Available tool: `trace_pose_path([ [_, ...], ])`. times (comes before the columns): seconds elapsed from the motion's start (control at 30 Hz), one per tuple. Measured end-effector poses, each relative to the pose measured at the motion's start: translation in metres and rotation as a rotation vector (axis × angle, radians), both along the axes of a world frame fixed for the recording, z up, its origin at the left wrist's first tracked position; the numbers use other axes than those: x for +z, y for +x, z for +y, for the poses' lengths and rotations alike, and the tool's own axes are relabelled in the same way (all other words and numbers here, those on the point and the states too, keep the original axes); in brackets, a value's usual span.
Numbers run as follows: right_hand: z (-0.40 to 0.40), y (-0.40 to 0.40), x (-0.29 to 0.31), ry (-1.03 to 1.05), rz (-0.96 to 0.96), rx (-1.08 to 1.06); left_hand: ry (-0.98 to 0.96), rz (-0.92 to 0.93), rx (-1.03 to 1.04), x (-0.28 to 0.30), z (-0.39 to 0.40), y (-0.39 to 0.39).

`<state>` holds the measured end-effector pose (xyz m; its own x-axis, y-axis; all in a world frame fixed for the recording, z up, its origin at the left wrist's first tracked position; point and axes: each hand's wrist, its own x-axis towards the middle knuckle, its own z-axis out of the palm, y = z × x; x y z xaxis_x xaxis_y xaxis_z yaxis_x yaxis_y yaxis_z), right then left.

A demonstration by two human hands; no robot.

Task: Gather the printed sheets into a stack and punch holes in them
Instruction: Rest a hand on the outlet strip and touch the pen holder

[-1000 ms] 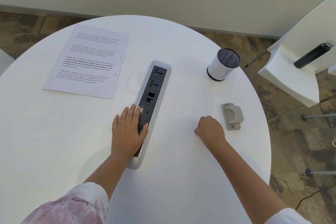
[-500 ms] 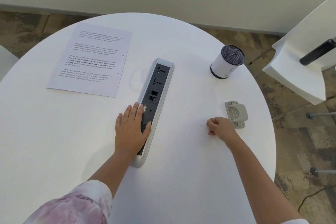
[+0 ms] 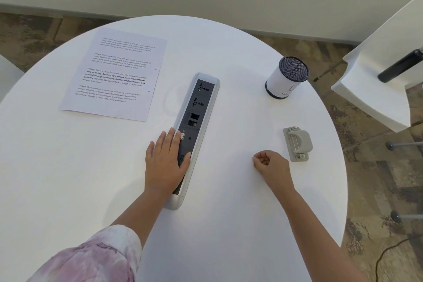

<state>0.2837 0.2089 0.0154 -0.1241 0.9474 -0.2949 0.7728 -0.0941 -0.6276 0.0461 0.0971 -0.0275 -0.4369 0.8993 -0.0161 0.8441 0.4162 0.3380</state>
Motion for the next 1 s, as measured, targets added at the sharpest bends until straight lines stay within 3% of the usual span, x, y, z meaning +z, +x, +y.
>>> trace_pose_path([
  [0.37,-0.001,-0.013,0.003,0.189,-0.381,0.231,0.010,0.006,-0.005,0.001,0.001,0.000],
  [0.73,0.010,-0.028,0.004,0.158,-0.646,0.371,0.017,-0.004,-0.005,0.000,0.000,0.000],
  [0.87,0.017,-0.024,0.000,0.078,-0.510,0.313,0.013,-0.002,-0.007,0.001,0.000,0.000],
  [1.0,0.017,-0.013,0.004,-0.110,-0.011,-0.022,-0.002,0.003,-0.013,0.001,0.001,0.000],
])
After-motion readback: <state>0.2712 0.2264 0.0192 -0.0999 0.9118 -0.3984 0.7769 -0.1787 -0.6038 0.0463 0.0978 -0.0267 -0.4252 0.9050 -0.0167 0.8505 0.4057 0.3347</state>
